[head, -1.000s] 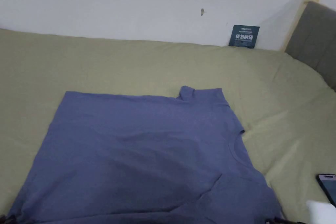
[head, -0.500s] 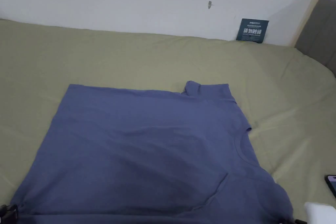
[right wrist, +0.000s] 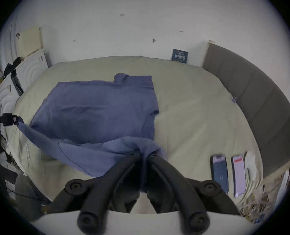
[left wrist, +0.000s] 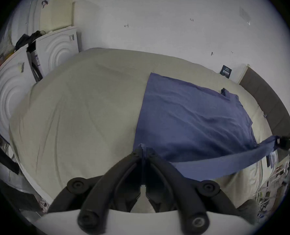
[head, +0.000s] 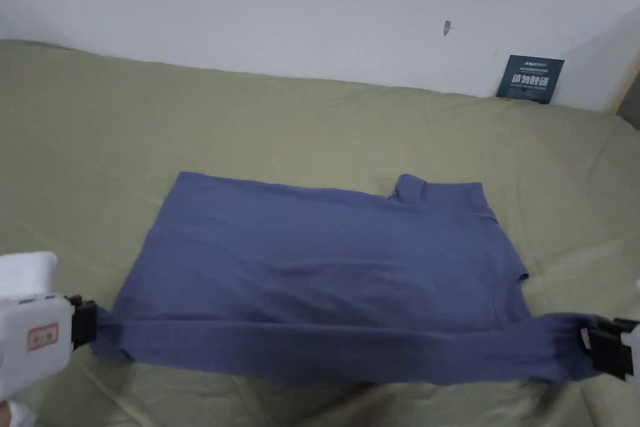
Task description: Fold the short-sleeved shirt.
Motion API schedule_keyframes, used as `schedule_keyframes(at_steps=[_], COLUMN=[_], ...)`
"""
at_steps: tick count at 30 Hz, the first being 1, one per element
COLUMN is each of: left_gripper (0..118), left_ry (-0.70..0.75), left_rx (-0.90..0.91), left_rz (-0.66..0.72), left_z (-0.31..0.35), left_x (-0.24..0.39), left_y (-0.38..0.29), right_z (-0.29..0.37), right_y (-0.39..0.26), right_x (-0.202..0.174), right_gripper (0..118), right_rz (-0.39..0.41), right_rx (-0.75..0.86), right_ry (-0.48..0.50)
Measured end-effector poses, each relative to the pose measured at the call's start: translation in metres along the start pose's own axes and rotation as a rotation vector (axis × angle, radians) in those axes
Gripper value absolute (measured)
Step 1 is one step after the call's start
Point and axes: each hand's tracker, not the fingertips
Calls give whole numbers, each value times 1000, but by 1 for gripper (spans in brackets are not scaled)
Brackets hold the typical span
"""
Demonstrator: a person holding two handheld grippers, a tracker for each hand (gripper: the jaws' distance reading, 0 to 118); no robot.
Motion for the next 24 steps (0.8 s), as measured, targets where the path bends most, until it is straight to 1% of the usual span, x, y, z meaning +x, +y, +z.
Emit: schedule_keyframes(at_steps=[1,2,4,6,8,9,10,12,15,16,17,18,19,20,22,23,24], left_gripper=[2,2,2,2,2,2,2,2,3,10,22,61,95,117,118,118,118], left_ry=[3,12,-1,-9,-12,-1,-9,-9,-40,-50,-42,-34,-39,-56,-142,-159,-143], left_rx=[-21,-27,-76,-103,-121,-137,-138,-145,-135,-131,-115,-85,-64,-36,5,4,-7], left_rz=[-25,-46,-78,-80,-95,-113,-133,-122,-94,-93,-95,-106,-102,-82,-40,-43,-68], left_z=[-9,-15,-36,-52,-67,-74,-81,-91,-101,-103,-104,-103,-103,-101,-87,-81,-70], left_x=[1,4,7,12,16,19,22,25,24,25,27,28,27,27,27,27,29], left_y=[10,17,36,49,62,68,73,79,83,83,84,85,85,82,78,75,70], right_z=[-12,-21,-46,-69,-87,-96,-104,-113,-125,-126,-127,-126,-124,-119,-101,-93,-81], right_y=[12,20,38,47,52,53,55,55,56,56,55,55,54,53,49,46,42], right_x=[2,3,3,6,8,10,12,13,13,13,13,13,14,15,13,13,10], right_gripper=[7,7,7,7,7,7,7,7,8,10,21,56,76,76,76,76,76], right_rz=[22,27,26,29,11,-29,-34,-51,-50,-52,-59,-74,-91,-95,-124,-126,-129], right_rx=[-13,-34,-110,-163,-201,-215,-216,-217,-220,-207,-188,-161,-121,-93,-12,25,51], right_ry=[21,22,33,22,24,22,27,16,13,7,16,6,-13,-13,26,28,25])
